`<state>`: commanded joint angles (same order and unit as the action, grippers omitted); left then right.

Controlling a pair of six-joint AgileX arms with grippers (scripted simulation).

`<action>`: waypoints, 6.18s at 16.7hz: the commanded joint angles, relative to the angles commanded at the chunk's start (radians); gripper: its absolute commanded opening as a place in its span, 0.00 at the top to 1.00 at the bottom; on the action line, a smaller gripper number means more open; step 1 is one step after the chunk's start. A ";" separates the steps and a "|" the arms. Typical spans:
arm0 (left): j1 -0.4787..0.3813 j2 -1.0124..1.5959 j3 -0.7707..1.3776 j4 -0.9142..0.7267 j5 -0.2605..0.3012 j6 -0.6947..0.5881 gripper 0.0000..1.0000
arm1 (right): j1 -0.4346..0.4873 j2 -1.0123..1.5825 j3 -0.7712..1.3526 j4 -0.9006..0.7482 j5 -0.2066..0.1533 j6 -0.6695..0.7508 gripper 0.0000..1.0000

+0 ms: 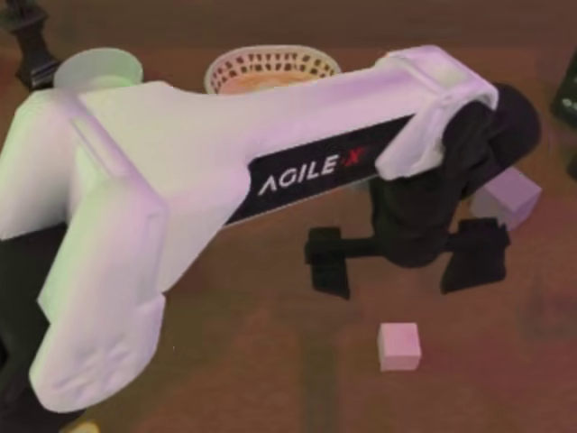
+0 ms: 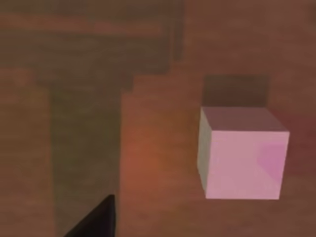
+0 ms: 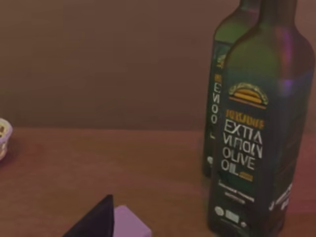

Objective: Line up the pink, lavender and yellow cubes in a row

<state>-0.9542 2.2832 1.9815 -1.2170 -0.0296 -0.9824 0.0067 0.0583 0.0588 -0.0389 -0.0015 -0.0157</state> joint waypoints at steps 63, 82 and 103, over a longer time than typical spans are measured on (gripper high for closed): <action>0.974 -2.283 -1.981 1.217 0.030 0.982 0.00 | 0.152 2.370 1.737 -0.899 0.007 -0.481 1.00; 0.974 -2.283 -1.981 1.217 0.030 0.982 0.00 | 0.154 2.273 1.883 -1.133 -0.001 -0.475 1.00; 0.974 -2.283 -1.981 1.217 0.030 0.982 0.00 | 0.811 1.995 1.513 -1.050 0.015 0.827 1.00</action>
<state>0.0200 0.0000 0.0000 0.0000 0.0000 0.0000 0.8173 2.0531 1.5716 -1.0891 0.0134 0.8113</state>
